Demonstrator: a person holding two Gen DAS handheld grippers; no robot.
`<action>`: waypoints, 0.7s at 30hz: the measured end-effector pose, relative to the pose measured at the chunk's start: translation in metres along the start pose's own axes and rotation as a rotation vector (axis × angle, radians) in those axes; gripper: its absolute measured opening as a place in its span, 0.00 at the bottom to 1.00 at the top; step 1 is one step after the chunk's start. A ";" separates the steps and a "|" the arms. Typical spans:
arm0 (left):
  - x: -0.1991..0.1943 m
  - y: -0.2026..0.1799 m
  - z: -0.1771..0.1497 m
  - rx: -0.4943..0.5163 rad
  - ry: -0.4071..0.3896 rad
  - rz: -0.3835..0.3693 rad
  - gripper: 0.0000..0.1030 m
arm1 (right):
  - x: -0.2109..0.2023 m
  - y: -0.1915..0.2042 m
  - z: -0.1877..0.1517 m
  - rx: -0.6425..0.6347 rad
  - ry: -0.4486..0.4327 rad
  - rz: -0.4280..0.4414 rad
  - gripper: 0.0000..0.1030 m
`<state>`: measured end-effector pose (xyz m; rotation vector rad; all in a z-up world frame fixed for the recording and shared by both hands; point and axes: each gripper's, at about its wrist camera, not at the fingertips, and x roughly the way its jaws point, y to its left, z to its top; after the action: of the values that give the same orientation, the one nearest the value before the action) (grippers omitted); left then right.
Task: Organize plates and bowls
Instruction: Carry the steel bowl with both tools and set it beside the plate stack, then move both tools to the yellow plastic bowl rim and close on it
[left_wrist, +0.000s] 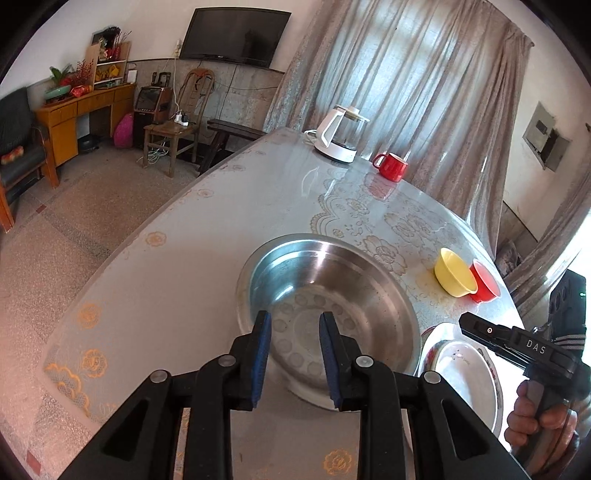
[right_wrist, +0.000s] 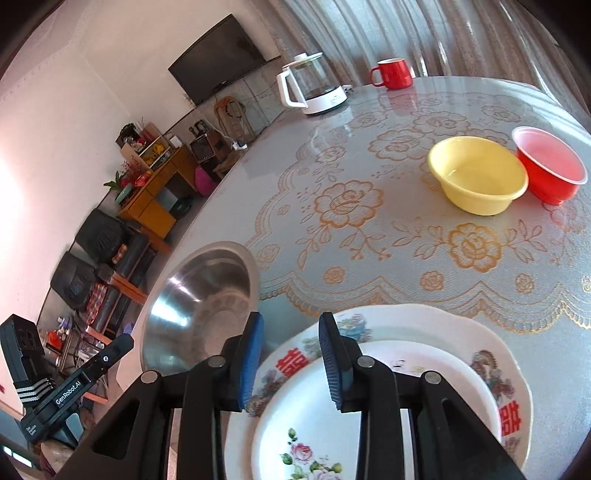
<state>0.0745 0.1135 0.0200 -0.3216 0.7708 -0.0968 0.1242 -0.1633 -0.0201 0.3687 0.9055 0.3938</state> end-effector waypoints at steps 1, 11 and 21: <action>0.003 -0.006 0.003 0.011 0.004 -0.009 0.28 | -0.006 -0.008 0.000 0.018 -0.016 -0.002 0.30; 0.047 -0.088 0.026 0.115 0.100 -0.129 0.34 | -0.054 -0.102 0.008 0.212 -0.166 -0.047 0.31; 0.100 -0.166 0.051 0.181 0.195 -0.201 0.32 | -0.051 -0.156 0.036 0.319 -0.214 -0.105 0.20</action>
<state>0.1868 -0.0512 0.0409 -0.2181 0.9139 -0.3895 0.1522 -0.3279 -0.0372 0.6407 0.7736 0.1079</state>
